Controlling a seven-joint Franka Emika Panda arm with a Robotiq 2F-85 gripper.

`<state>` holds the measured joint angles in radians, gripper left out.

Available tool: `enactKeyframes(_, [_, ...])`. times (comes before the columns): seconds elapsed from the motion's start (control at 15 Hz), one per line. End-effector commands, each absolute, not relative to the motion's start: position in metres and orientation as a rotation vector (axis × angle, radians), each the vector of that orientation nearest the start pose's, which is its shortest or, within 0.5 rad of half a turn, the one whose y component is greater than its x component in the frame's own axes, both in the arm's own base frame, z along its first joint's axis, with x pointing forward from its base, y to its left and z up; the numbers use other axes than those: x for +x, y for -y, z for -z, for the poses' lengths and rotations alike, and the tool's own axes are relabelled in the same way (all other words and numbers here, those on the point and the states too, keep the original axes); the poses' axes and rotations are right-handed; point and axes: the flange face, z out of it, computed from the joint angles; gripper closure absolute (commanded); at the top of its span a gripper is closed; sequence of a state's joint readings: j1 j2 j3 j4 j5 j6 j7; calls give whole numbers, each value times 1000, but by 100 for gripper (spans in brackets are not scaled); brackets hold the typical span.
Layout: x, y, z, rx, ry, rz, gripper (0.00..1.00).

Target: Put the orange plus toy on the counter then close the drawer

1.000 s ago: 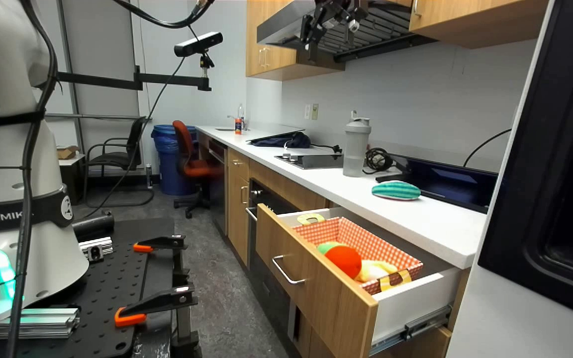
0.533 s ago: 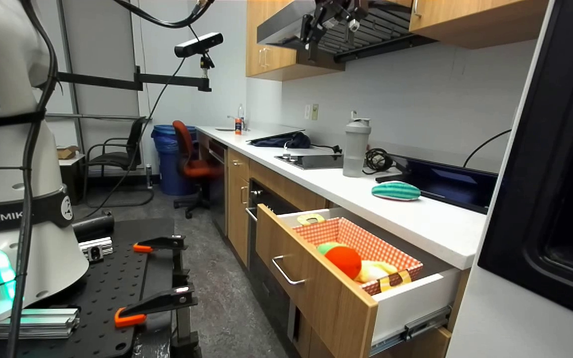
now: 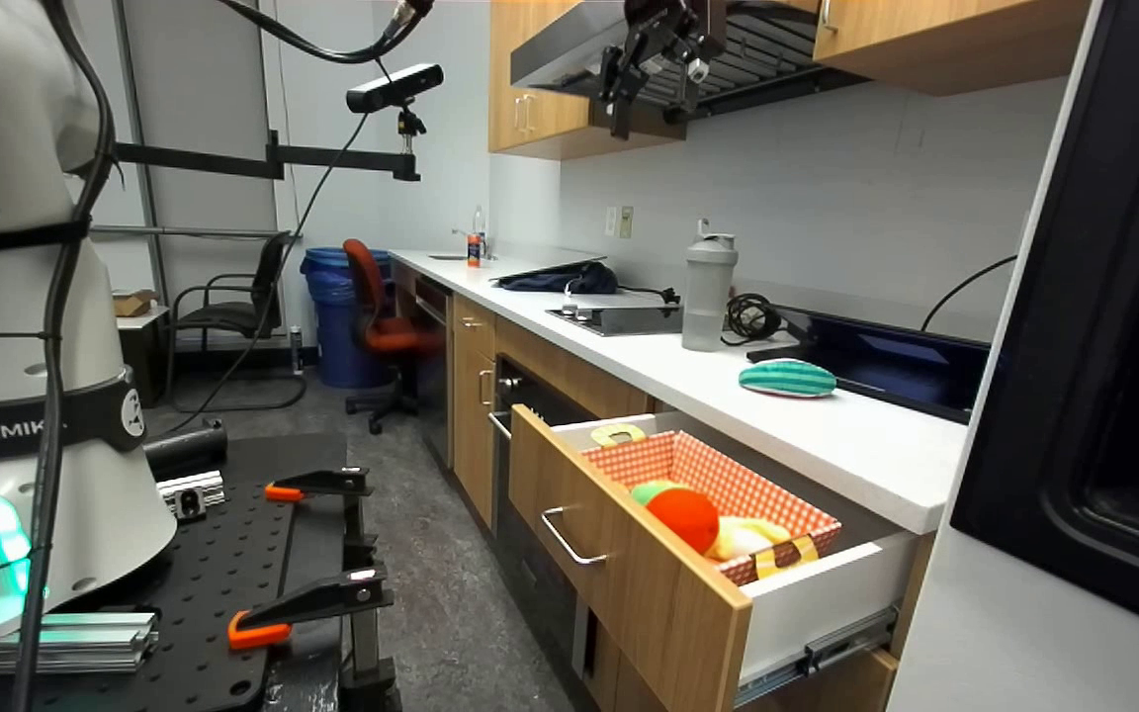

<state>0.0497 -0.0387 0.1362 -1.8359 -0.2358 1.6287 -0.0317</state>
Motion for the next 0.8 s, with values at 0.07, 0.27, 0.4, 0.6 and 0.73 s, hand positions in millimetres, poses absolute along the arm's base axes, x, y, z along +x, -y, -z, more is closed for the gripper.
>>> enactKeyframes(0.07, [535, -88, -503, -3325, 233, -254, 0])
enactKeyframes(0.27, [536, -91, -476, -3296, 101, -276, 0])
enactKeyframes(0.4, [533, -90, -457, -3277, 8, -267, 0])
enactKeyframes(0.6, [526, -83, -430, -3253, -120, -259, 0])
enactKeyframes(0.73, [521, -76, -410, -3239, -187, -258, 0])
